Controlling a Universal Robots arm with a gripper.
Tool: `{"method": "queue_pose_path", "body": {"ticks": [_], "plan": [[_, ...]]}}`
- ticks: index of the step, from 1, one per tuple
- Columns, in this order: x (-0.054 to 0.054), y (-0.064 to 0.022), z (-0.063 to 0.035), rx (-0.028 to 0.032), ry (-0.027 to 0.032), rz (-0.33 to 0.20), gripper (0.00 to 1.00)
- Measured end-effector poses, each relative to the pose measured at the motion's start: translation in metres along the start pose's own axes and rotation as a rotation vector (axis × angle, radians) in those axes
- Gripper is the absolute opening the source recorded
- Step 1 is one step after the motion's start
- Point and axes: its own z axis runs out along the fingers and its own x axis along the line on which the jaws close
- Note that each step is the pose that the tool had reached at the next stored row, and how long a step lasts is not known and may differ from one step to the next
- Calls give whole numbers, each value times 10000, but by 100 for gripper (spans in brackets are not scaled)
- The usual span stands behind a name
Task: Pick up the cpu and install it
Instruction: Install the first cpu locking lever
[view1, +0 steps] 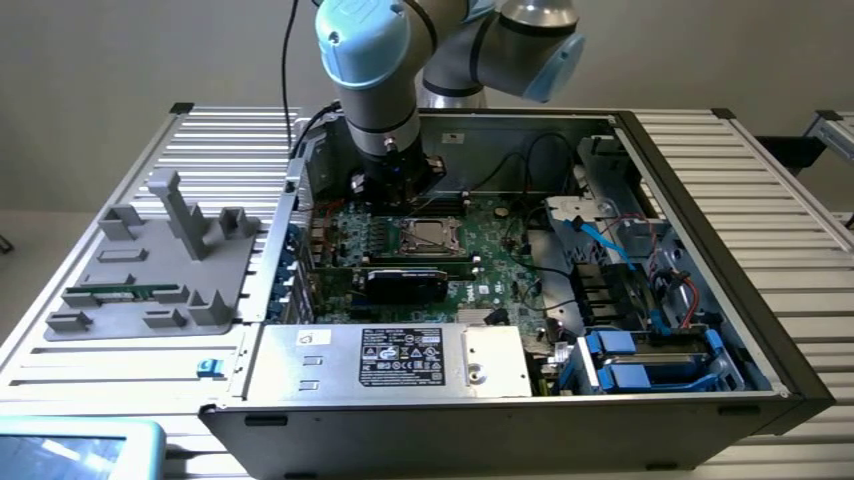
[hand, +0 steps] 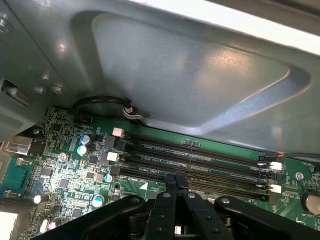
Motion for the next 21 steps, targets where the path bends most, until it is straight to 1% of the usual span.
{"method": "queue_pose_path", "body": {"ticks": [4, 16, 21], "plan": [[-31, -7, 5, -2, 0, -1, 9], [-32, -14, 23, -2, 2, -5, 9], [-56, -22, 33, -4, 3, -7, 9]]}}
